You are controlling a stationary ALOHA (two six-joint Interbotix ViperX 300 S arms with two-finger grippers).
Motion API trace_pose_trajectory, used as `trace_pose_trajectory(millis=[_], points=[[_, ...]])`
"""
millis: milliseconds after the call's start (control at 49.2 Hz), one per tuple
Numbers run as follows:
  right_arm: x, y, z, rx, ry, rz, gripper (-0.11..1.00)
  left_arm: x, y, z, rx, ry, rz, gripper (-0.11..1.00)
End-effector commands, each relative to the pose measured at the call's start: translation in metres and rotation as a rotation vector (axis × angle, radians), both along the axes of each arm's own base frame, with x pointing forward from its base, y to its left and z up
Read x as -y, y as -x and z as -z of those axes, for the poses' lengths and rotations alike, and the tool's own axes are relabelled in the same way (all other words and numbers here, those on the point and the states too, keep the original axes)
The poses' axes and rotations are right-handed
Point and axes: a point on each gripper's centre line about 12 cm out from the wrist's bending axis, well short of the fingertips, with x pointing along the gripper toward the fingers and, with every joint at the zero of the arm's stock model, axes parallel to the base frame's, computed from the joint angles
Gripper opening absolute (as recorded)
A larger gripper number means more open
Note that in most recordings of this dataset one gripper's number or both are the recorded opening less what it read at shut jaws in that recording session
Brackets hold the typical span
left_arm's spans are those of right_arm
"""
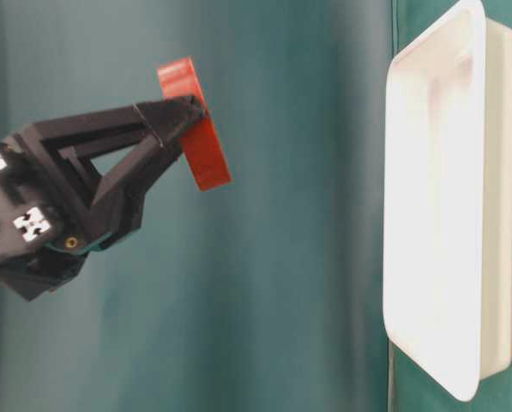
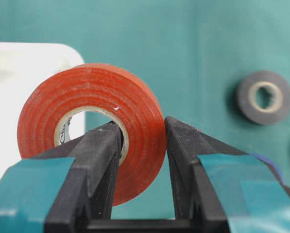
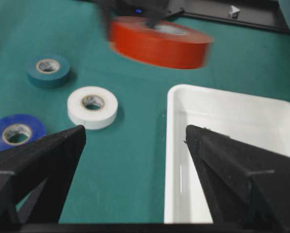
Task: Pick up the tape from a random location and place it into the white case.
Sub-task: 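Lift the red tape roll and carry it over the white tray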
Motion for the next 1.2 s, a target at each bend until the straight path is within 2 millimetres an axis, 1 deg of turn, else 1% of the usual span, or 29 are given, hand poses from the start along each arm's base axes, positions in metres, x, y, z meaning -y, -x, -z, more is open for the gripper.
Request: trace_pose_trajectory(millis=[0,325,467,569,955,1077,1178], points=[[0.000,-0.004,-0.010,0.025,-0.003,0.001,0.92,-0.015,0.009,-0.024,0.055,-0.006,-0.031,0.24],[0.000,-0.004,-0.009,0.021,-0.003,0.001,0.92,-0.081,0.019,-0.023,0.038,-0.022,-0.165,0.24],[0.000,-0.004,-0.009,0.021,-0.004,0.003,0.92,-0.099,0.024,-0.023,0.031,-0.023,-0.207,0.24],[0.000,-0.004,-0.009,0.020,-0.003,0.001,0.92,-0.103,0.026,-0.021,0.024,-0.021,-0.216,0.24],[0.000,-0.005,-0.009,0.020,-0.002,0.000,0.92,-0.102,0.030,-0.017,0.007,-0.019,-0.217,0.24],[0.000,-0.005,-0.008,0.017,-0.001,0.002,0.92,-0.105,0.029,-0.007,-0.005,-0.017,-0.223,0.24],[0.000,-0.005,-0.008,0.015,-0.001,0.000,0.92,-0.110,0.028,0.008,-0.015,-0.015,-0.233,0.24]])
